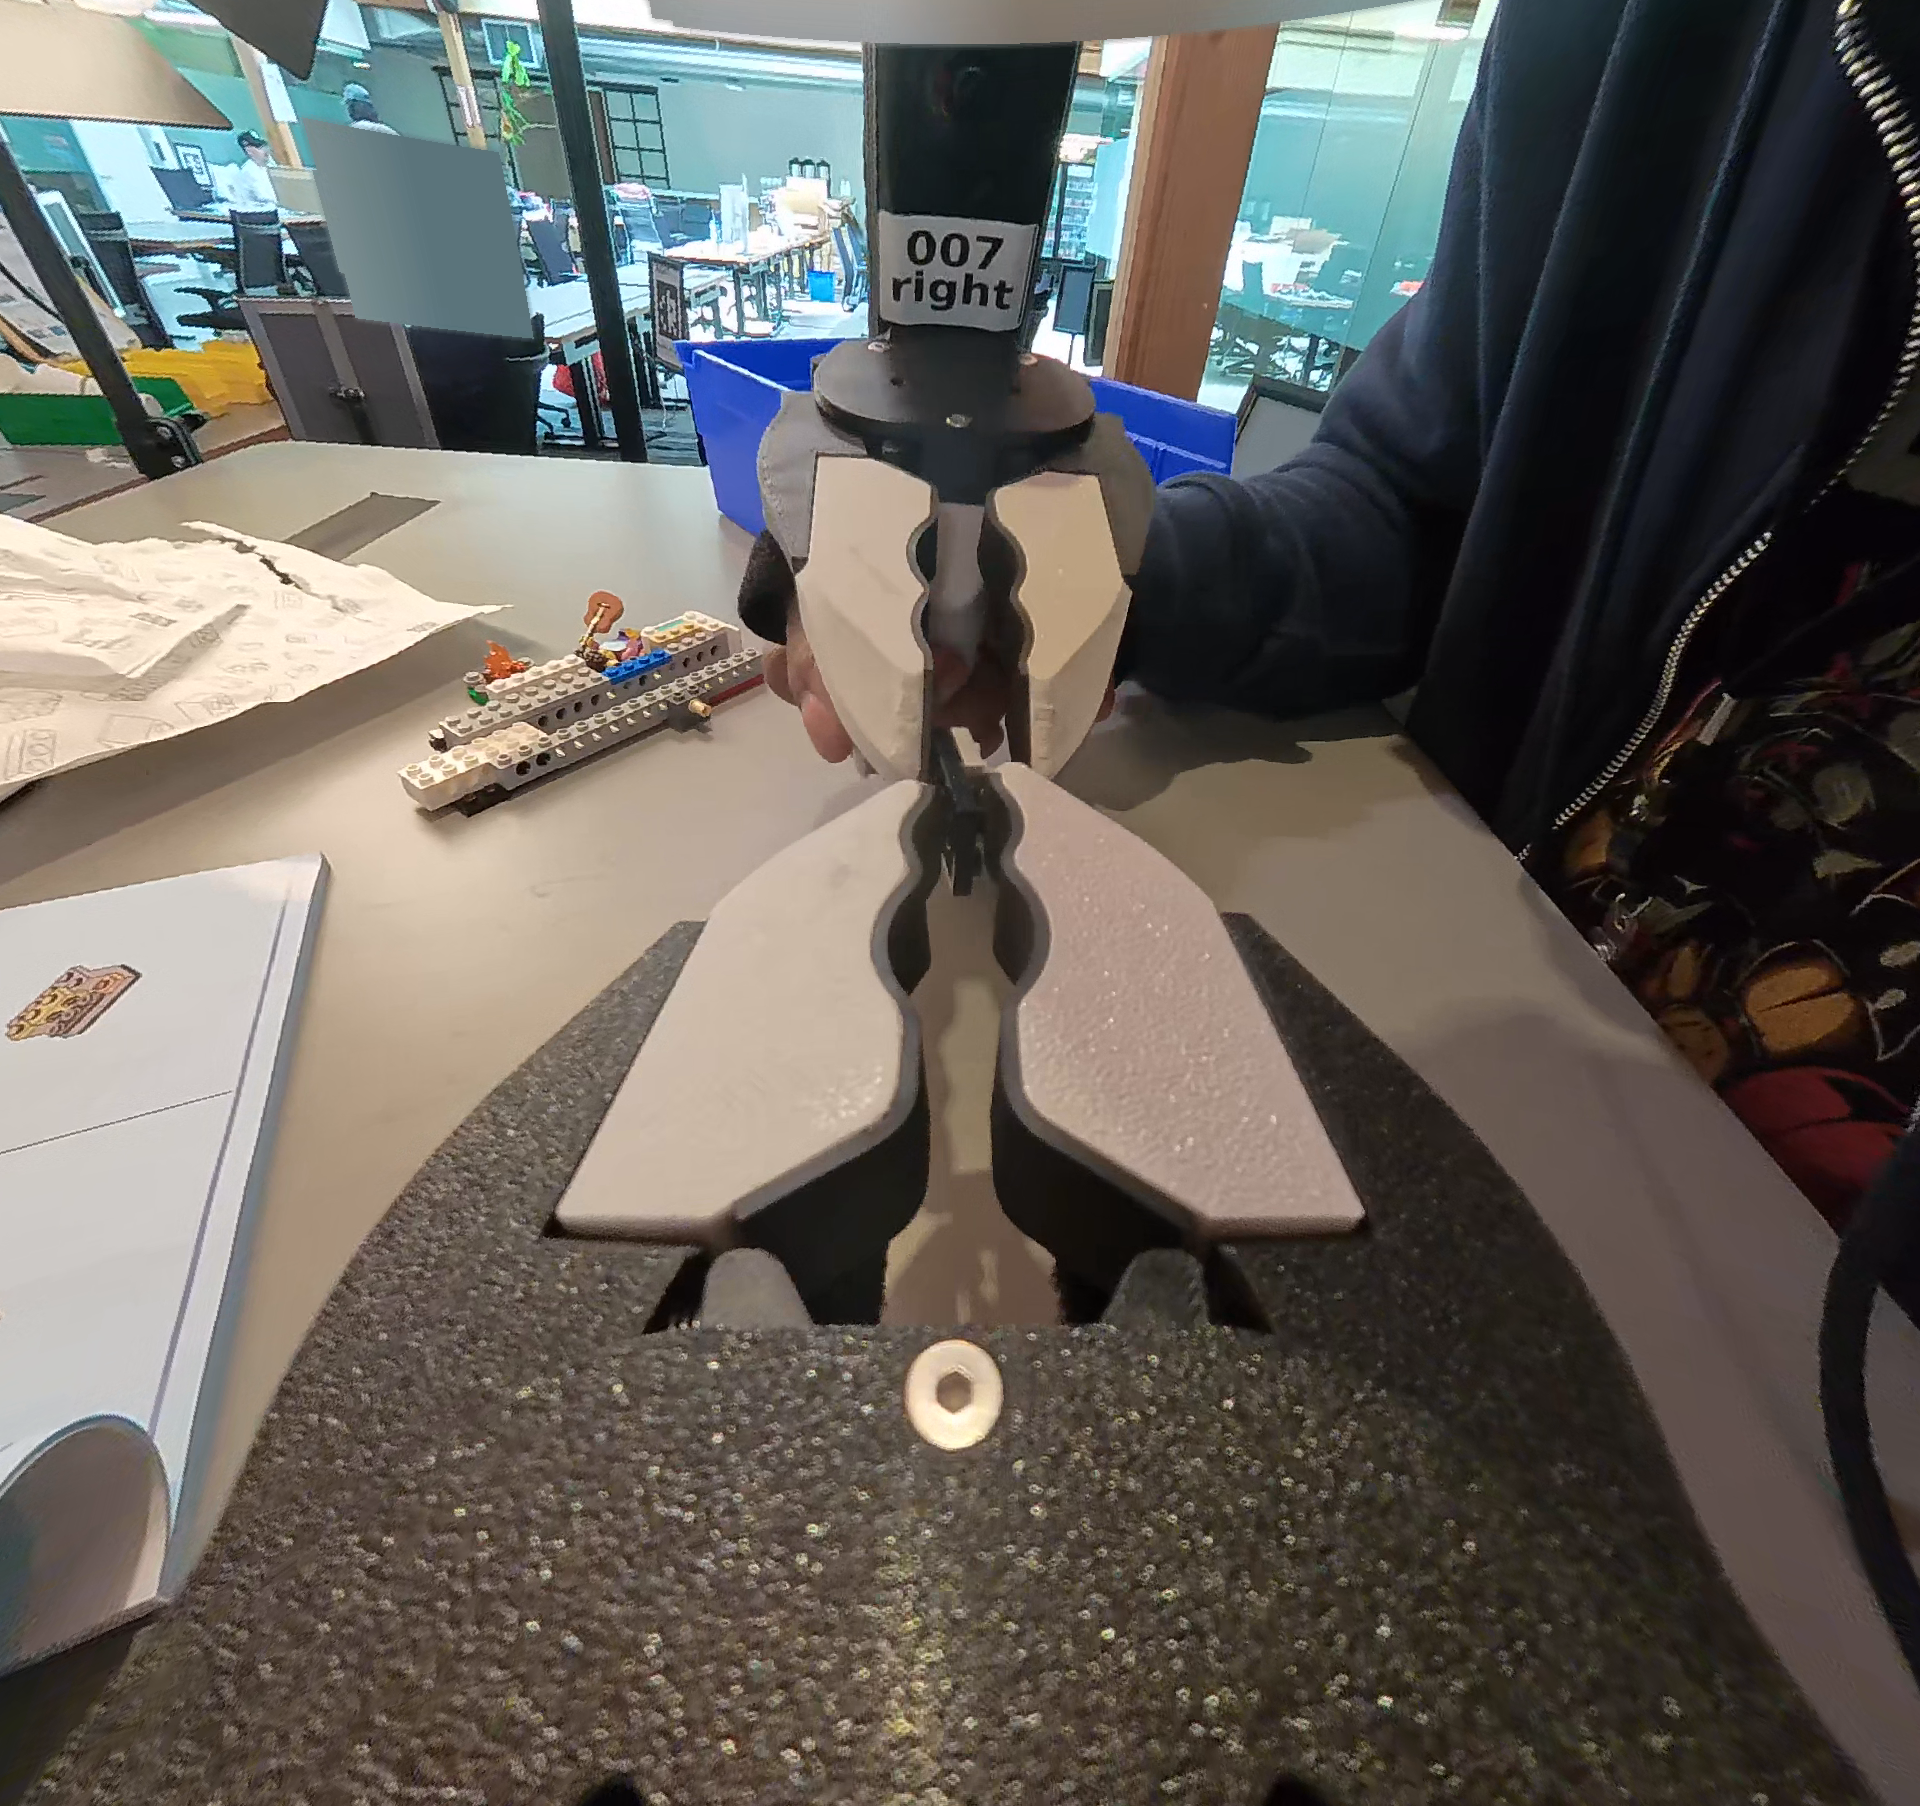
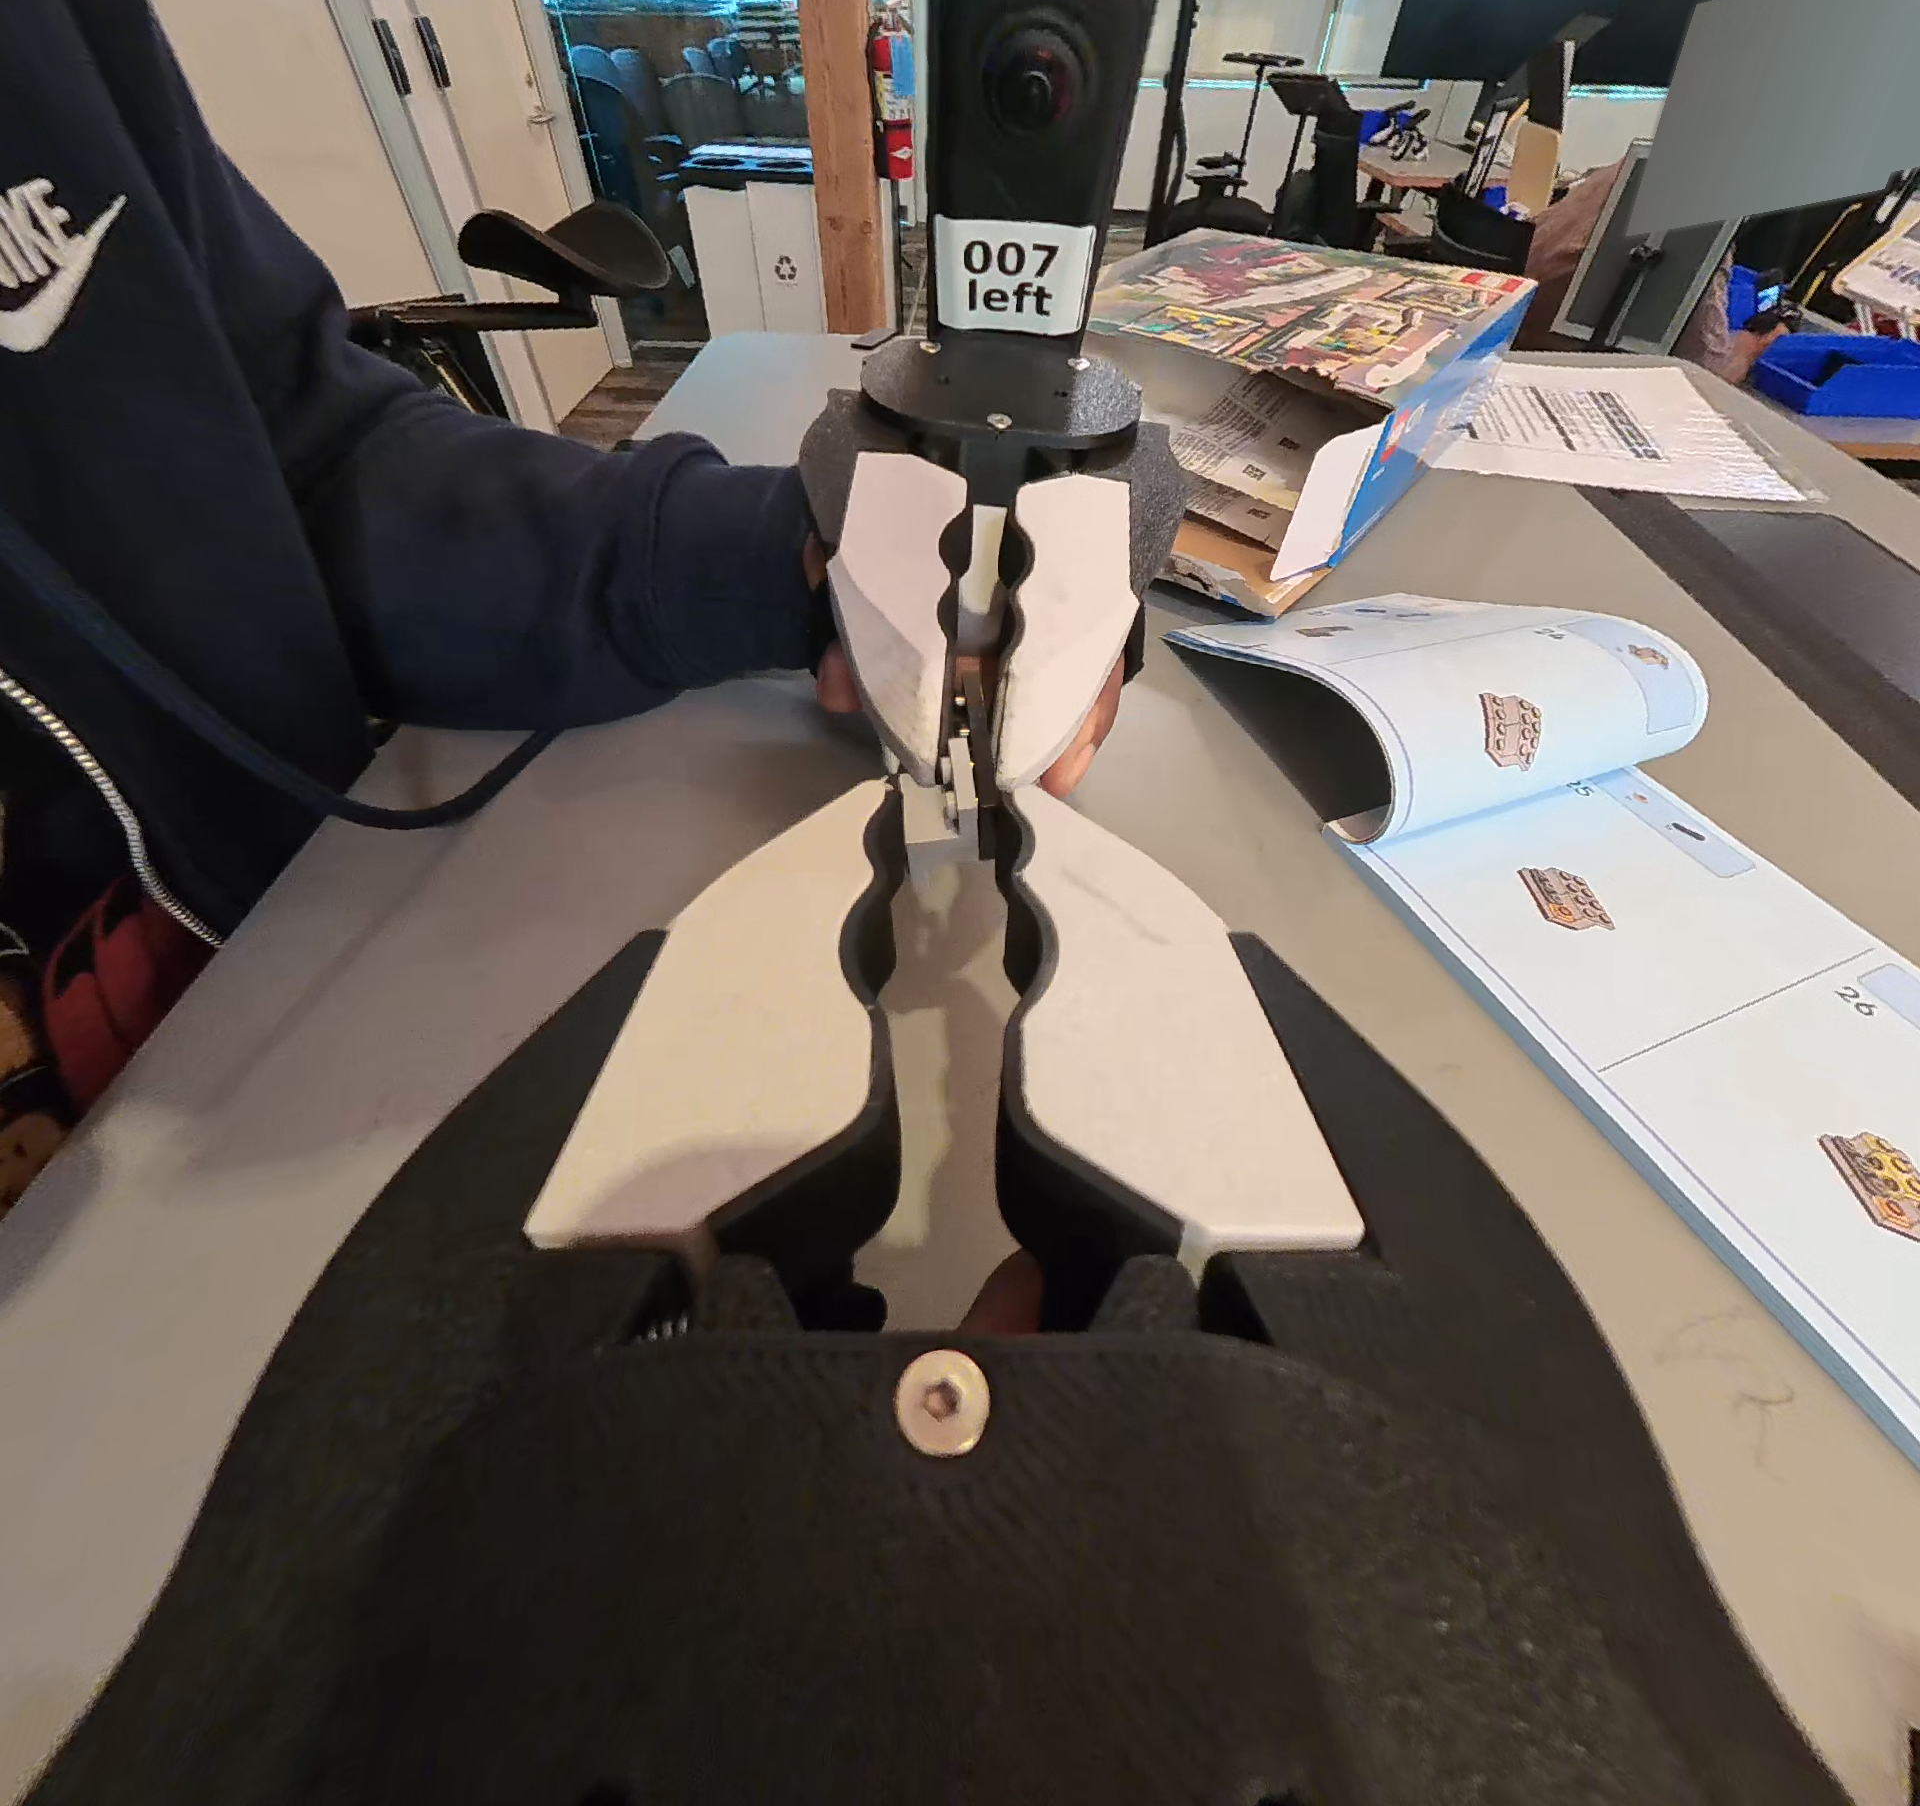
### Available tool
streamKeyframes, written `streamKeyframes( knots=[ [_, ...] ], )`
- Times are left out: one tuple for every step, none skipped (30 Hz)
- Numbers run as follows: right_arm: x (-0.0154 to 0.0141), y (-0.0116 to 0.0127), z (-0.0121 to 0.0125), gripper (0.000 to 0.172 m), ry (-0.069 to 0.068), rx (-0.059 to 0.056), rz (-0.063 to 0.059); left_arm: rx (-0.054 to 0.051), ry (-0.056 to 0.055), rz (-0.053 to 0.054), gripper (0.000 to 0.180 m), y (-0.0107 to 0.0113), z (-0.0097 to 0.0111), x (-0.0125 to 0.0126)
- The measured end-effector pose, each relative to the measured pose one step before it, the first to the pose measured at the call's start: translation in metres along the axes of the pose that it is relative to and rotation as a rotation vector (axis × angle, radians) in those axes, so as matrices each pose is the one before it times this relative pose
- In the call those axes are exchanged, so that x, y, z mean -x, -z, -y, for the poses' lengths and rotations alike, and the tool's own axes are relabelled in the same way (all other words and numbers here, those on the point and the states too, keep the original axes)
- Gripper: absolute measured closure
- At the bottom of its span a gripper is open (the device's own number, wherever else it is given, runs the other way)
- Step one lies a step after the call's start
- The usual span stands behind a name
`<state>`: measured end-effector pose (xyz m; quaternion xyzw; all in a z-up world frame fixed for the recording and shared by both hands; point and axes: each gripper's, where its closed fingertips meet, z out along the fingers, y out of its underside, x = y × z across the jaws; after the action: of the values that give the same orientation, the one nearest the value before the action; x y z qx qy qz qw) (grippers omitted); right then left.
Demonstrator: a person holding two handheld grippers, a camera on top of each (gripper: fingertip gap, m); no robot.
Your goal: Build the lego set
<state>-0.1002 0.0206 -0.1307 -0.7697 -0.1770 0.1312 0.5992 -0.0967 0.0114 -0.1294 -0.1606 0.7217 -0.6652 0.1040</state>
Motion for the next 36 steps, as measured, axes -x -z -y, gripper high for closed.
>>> streamKeyframes(
  knots=[
    [-0.00007,-0.00008,-0.00127,0.156,-0.0017,0.0051,0.0029,0.01,-0.0048,0.0051,0.173,-0.00025,-0.00113,0.0005],
    [0.00015,0.00005,-0.00088,0.156,-0.0005,0.0022,0.0033,0.0092,-0.0043,0.0007,0.173,-0.00042,-0.00121,-0.00014],
    [-0.00038,0.00017,-0.0007,0.156,-0.0034,0.003,0.001,0.004,-0.0004,0.003,0.173,-0.0004,-0.00045,0.00025],
    [-0.00006,-0.00003,-0.00069,0.156,-0.0024,0.0063,0.0027,0.0043,0.0022,0.0034,0.173,-0.00037,-0.00046,0.00065],
    [0.00039,0.0,-0.00046,0.156,0.001,0.0042,0.0038,0.0058,0.0001,-0.0046,0.173,-0.00026,-0.00077,-0.00055],
    [-0.00037,0.0,-0.00013,0.156,0.0009,0.0012,-0.002,0.0012,-0.0004,-0.0003,0.173,-0.00023,-0.00011,-0.00004],
    [-0.00013,-0.00022,-0.00078,0.156,-0.0011,0.0039,0.0008,0.002,0.0038,0.0044,0.173,0.00001,-0.0002,0.0009],
    [0.00078,-0.00019,-0.00091,0.156,0.0004,0.0041,0.0059,0.0098,-0.0026,-0.0047,0.173,-0.00018,-0.00118,-0.0009],
    [-0.00019,0.00001,-0.00048,0.156,0.0001,0.0006,-0.0001,0.0043,-0.0005,-0.0004,0.173,-0.00026,-0.00059,-0.00024],
    [-0.0002,-0.00002,-0.00005,0.156,-0.003,-0.0004,0.001,0.001,0.002,0.0038,0.173,-0.00008,-0.00008,0.00072],
    [0.00013,0.0001,-0.00005,0.156,-0.0016,-0.0007,0.0029,0.0006,0.0001,-0.0035,0.173,-0.00008,-0.00006,-0.0004],
    [-0.00009,-0.00001,-0.00019,0.156,0.0004,0.0008,0.0006,-0.0001,0.0002,0.0012,0.173,-0.00013,0.00003,0.0002],
    [0.00032,-0.00015,-0.00048,0.156,-0.0007,0.0029,0.0024,0.0036,0.0009,-0.0018,0.173,-0.00013,-0.0004,-0.00013],
    [-0.00001,-0.00002,-0.0001,0.156,0.0006,0.0001,0.0002,0.0028,-0.0007,-0.0018,0.173,-0.00009,-0.00043,-0.00029],
    [0.0004,-0.00003,0.00018,0.156,0.0015,-0.0016,0.0018,-0.0021,0.0004,0.0021,0.173,0.00004,0.00024,0.00033],
    [0.00049,0.00008,-0.0001,0.156,-0.0021,-0.0003,0.0047,0.0008,-0.0026,-0.0074,0.173,0.00002,-0.00012,-0.00123],
    [-0.00106,0.00034,-0.00024,0.156,-0.0048,-0.0006,-0.004,0.0002,-0.0009,0.0043,0.173,-0.00026,0.00001,0.00051],
    [-0.00162,0.00008,-0.00051,0.156,-0.0068,0.0008,-0.0072,0.0004,0.005,0.0123,0.173,-0.00016,0.00002,0.00202],
    [-0.00157,0.00009,-0.00067,0.156,-0.0086,0.0014,-0.0061,0.0037,0.0035,0.006,0.173,-0.00028,-0.00046,0.00107],
    [-0.00144,0.00033,-0.00042,0.156,-0.0148,-0.0003,-0.0029,0.0015,-0.001,0.0114,0.173,-0.00016,-0.00007,0.0012],
    [-0.00017,0.00042,-0.00059,0.156,-0.0204,0.0008,0.0098,0.0001,-0.0143,0.0109,0.173,-0.00025,0.00012,0.00034],
    [-0.0006,0.00067,-0.00147,0.156,-0.0183,0.0049,0.0067,0.0053,-0.009,0.0085,0.173,-0.00076,-0.00058,-0.00009],
    [-0.00149,0.00074,-0.00234,0.156,-0.0147,0.0108,-0.0011,0.01,0.0141,0.0177,0.173,-0.0005,-0.00128,0.00227],
    [-0.00002,0.00057,-0.00282,0.156,-0.0135,0.0141,0.009,0.0195,0.0175,0.0008,0.172,0.00087,-0.00272,0.00105],
    [0.00008,0.00066,-0.00166,0.156,-0.0143,0.0062,0.0098,0.0176,0.0116,0.0031,0.17,0.00176,-0.00287,0.00133],
    [-0.00016,0.00042,-0.00023,0.156,-0.0169,-0.0012,0.0065,0.0062,0.0071,0.0114,0.168,0.00168,-0.00109,0.00226],
    [0.00053,0.00002,-0.00028,0.156,-0.0173,-0.0001,0.011,-0.001,0.0073,0.0032,0.166,0.00063,0.00004,0.0007],
    [-0.00002,-0.00023,-0.00041,0.156,-0.0143,-0.0004,0.0059,0.0057,0.0102,-0.0115,0.167,-0.00065,-0.00073,-0.0015],
    [-0.00116,-0.00033,-0.00106,0.156,-0.0157,0.0028,-0.0014,0.014,0.0094,0.0044,0.168,-0.00122,-0.00192,0.00089],
    [-0.00118,-0.00023,-0.00177,0.156,-0.0176,0.0062,0.0007,0.013,0.0049,-0.0013,0.171,-0.00106,-0.00154,0.00007],
    [-0.00126,0.00008,-0.00072,0.156,-0.0194,-0.0009,0.0003,0.0019,0.0077,-0.0096,0.176,-0.00083,-0.00024,-0.00124],
    [-0.00249,0.00053,0.00078,0.156,-0.0263,-0.0101,-0.0069,-0.0053,0.0239,0.0071,0.176,-0.00029,0.00073,0.00219],
    [-0.00375,0.00067,0.00178,0.155,-0.0326,-0.0169,-0.0135,-0.0087,0.0446,0.007,0.176,0.00003,0.00104,0.00369],
    [-0.00469,0.0007,0.0025,0.155,-0.0384,-0.0234,-0.0181,-0.016,0.0583,0.0053,0.176,0.00027,0.00183,0.00433],
    [-0.00473,0.00088,0.00296,0.154,-0.042,-0.0268,-0.0171,-0.0262,0.06,0.0074,0.176,0.00062,0.00306,0.00496],
    [-0.00322,0.00064,0.00271,0.151,-0.0371,-0.0238,-0.0061,-0.0237,0.056,-0.0041,0.176,0.00041,0.00259,0.00291]
  ],
)
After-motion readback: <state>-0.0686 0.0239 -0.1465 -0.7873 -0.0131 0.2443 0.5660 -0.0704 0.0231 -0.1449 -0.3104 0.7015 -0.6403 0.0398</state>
